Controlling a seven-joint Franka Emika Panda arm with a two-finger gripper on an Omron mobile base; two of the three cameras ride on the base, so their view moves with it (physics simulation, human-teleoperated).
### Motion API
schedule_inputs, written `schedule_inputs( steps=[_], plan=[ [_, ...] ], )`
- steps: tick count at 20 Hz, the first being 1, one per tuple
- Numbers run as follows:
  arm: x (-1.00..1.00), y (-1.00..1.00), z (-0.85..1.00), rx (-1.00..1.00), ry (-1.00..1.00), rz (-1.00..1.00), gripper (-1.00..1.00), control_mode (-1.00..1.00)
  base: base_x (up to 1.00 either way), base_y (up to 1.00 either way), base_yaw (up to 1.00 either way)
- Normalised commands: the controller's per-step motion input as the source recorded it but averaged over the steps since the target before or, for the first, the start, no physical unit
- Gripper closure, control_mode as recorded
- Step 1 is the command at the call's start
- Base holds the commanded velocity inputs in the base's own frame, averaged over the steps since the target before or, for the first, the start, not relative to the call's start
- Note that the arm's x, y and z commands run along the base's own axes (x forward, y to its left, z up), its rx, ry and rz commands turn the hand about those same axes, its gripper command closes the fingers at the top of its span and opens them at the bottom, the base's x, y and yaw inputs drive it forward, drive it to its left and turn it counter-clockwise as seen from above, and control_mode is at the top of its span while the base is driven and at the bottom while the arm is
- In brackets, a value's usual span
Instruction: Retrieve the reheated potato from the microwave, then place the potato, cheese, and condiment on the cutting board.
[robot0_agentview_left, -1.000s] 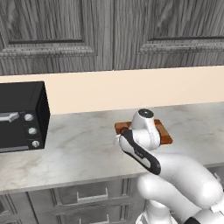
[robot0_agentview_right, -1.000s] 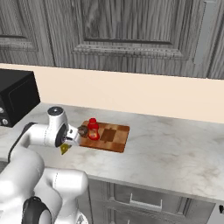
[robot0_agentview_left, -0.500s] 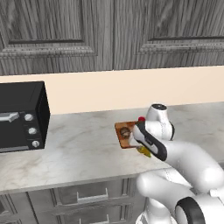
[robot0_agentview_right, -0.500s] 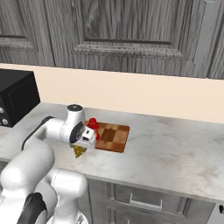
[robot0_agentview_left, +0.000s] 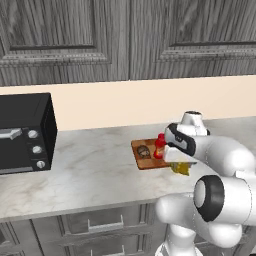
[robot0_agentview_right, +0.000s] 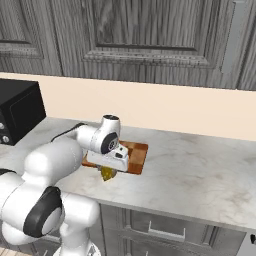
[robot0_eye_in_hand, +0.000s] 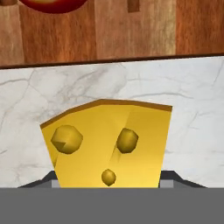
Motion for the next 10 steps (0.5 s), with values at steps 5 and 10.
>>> schedule_inputs(
  steps=[5,10],
  plan=[
    [0.38,-0.48,0.00,0.00,0.03,0.00,1.00,-1.00,0.00,0.00,0.00],
    [0.36,-0.33,0.00,0.00,0.00,0.00,1.00,-1.00,0.00,0.00,0.00]
  ],
)
